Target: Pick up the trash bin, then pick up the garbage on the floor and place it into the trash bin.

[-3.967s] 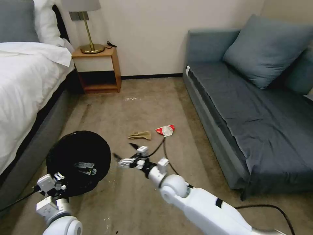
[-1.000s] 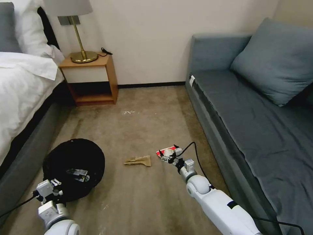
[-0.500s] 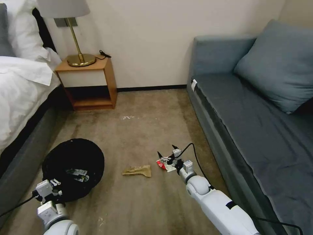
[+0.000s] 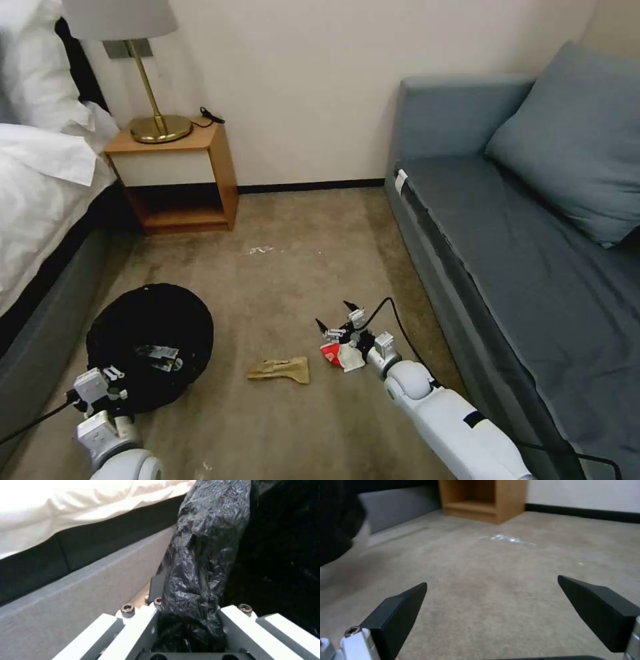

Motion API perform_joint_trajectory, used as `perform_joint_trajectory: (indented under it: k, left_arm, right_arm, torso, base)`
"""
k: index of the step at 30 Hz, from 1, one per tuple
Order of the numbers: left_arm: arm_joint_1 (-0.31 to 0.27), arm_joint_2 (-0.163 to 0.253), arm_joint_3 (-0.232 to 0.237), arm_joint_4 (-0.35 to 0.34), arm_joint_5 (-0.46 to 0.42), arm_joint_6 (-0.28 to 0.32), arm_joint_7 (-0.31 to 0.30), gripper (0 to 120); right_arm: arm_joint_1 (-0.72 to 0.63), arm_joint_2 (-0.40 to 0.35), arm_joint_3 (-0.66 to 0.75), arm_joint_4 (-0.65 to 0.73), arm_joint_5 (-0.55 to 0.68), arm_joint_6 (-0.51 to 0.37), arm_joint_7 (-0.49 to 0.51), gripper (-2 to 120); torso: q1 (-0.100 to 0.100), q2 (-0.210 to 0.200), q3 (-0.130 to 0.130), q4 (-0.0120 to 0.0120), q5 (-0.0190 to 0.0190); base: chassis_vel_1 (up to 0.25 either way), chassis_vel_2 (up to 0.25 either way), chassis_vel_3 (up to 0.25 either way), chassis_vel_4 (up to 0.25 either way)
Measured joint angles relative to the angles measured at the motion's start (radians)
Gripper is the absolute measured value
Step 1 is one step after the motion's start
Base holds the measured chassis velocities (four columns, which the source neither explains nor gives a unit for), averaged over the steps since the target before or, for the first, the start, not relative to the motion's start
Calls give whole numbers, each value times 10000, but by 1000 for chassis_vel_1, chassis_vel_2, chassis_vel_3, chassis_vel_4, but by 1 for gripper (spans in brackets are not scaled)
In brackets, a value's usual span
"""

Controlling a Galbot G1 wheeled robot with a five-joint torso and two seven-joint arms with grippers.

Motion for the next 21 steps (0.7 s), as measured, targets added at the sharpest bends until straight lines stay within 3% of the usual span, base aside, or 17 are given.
perform_joint_trajectory:
  k: [4,7,8,11,21]
  left_arm:
    - [62,91,-6,-8,6,0,6,4]
    - [167,244,8,23,47,-35,34,4]
    - [167,244,8,23,47,-35,34,4]
    - [196,351,-33,116,51,-93,50,4]
    - [92,374,-37,185,34,-95,52,4]
  right_arm:
    - [206,31,-41,-160,37,-355,-871,100]
    - [593,91,-79,-422,-286,-990,-2535,100]
    - [593,91,-79,-422,-286,-990,-2535,100]
    - [1153,413,-73,-1120,-1194,-1141,-4056,100]
    - [1841,1644,-379,-2876,-2893,-979,-4356,100]
  torso:
    - [0,0,0,0,-1]
    - [0,0,0,-1,-1]
    - [0,0,0,-1,-1]
    - [0,0,0,2,-2]
    - [0,0,1,1,-1]
  base:
    - [-110,94,98,-100]
    - [-73,76,80,-54]
    - [-59,79,62,-44]
    - [-20,9,11,-15]
    - [0,0,0,0]
